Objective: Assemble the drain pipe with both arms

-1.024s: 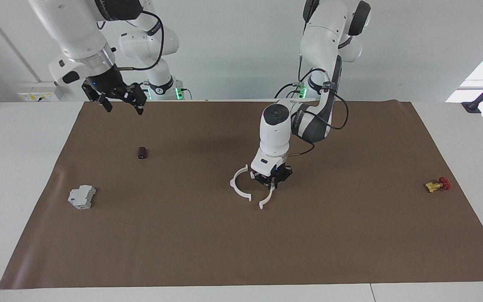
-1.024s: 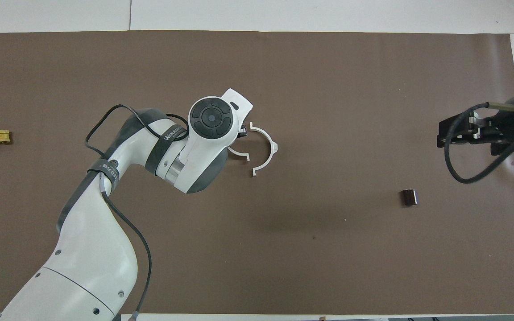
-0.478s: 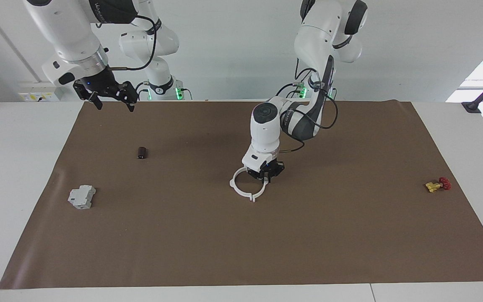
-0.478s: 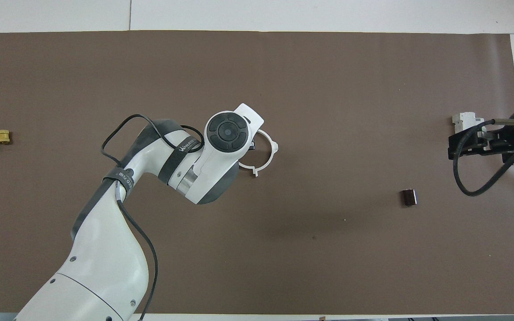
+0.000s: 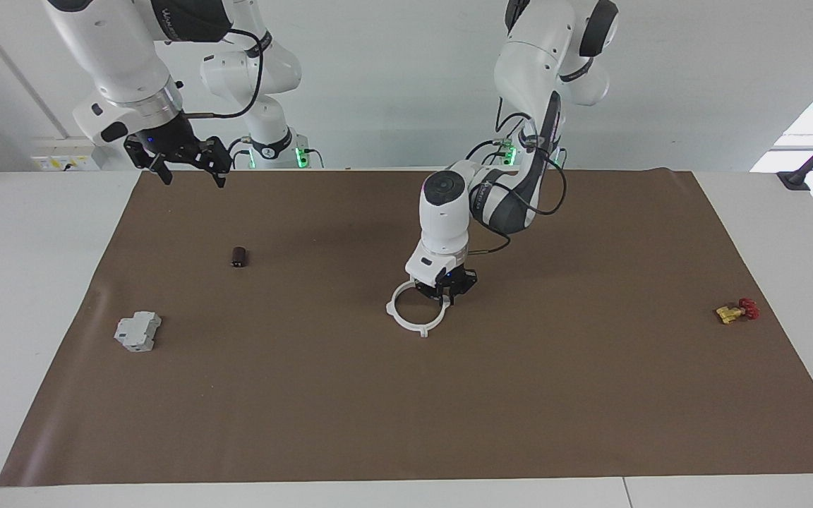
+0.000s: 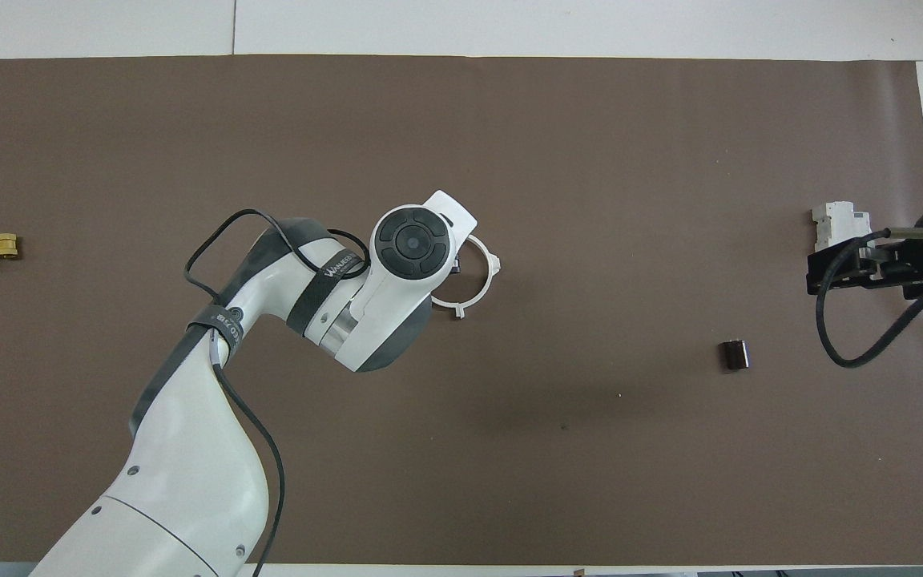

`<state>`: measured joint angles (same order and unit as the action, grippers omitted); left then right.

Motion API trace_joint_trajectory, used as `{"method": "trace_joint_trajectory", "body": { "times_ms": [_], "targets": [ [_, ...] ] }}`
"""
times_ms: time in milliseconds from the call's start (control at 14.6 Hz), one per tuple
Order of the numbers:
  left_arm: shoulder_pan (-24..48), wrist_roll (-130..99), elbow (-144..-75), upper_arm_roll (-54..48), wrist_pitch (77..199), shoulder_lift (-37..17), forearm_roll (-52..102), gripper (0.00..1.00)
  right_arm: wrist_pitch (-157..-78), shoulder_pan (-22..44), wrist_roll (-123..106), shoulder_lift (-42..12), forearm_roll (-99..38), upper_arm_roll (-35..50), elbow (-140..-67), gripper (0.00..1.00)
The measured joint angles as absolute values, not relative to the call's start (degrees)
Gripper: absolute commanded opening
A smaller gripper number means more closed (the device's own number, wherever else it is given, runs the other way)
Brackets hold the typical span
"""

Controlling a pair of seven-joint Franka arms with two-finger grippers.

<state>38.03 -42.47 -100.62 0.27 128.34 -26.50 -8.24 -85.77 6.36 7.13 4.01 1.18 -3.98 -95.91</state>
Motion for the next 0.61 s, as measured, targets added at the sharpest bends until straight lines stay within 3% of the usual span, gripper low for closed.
{"method": "trace_joint_trajectory", "body": {
  "times_ms": [615],
  "targets": [
    [38.29,-42.4,-101.19,0.31,128.73,-26.16,-8.25,0.0,-86.75,3.56,3.55,4.01,1.9,-3.33,-96.1,1.0]
  ]
}}
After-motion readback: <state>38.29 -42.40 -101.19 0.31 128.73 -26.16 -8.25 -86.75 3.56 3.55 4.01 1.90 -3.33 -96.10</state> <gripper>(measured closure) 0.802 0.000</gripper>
